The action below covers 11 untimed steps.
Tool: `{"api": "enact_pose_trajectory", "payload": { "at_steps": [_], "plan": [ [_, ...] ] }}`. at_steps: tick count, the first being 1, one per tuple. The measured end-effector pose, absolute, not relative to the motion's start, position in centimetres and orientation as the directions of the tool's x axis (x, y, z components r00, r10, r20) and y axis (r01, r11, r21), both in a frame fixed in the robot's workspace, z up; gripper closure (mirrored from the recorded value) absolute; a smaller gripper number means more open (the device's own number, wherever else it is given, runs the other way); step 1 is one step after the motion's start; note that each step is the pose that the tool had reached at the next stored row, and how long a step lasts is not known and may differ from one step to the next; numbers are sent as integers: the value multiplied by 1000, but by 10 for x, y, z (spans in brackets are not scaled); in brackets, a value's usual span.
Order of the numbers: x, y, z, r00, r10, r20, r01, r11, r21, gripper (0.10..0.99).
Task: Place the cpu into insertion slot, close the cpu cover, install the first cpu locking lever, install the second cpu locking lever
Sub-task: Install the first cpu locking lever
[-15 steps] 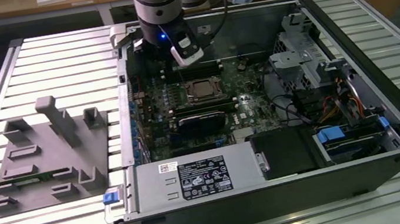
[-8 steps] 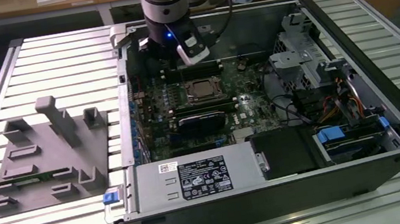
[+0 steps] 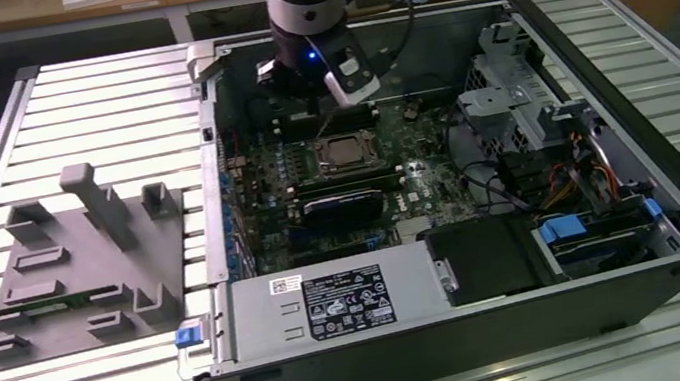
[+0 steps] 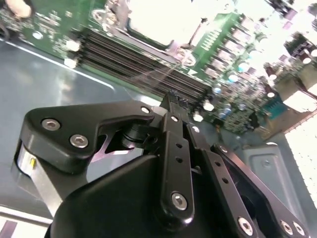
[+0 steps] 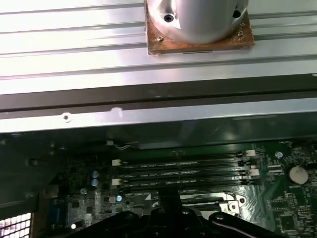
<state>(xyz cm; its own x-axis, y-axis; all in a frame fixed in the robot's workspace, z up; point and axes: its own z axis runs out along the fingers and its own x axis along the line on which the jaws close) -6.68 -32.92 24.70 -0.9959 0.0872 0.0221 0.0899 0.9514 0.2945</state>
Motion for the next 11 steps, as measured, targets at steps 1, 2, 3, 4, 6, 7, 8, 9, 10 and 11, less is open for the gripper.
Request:
{"api": "enact_pose_trajectory", "payload": {
  "at_steps": [1,2,3,4,6,7,8,9,10,11],
  "plan": [
    [-64,-329,247,-996,87,22,90,951,294,980],
    [-61,-329,247,-996,87,22,90,951,294,980],
    [-58,-329,247,-996,87,22,90,951,295,980],
    [-56,-329,247,-996,87,22,90,951,294,980],
    [-55,-329,247,-996,87,22,90,951,294,980],
    [-55,-329,247,-996,87,22,90,952,294,980],
    [-55,-329,246,-996,87,19,89,952,294,980],
    [-55,-329,246,-996,87,13,87,952,294,980],
    [-55,-329,245,-996,87,7,85,952,294,980],
    [-55,-329,244,-996,87,0,83,952,295,980]
  ]
}}
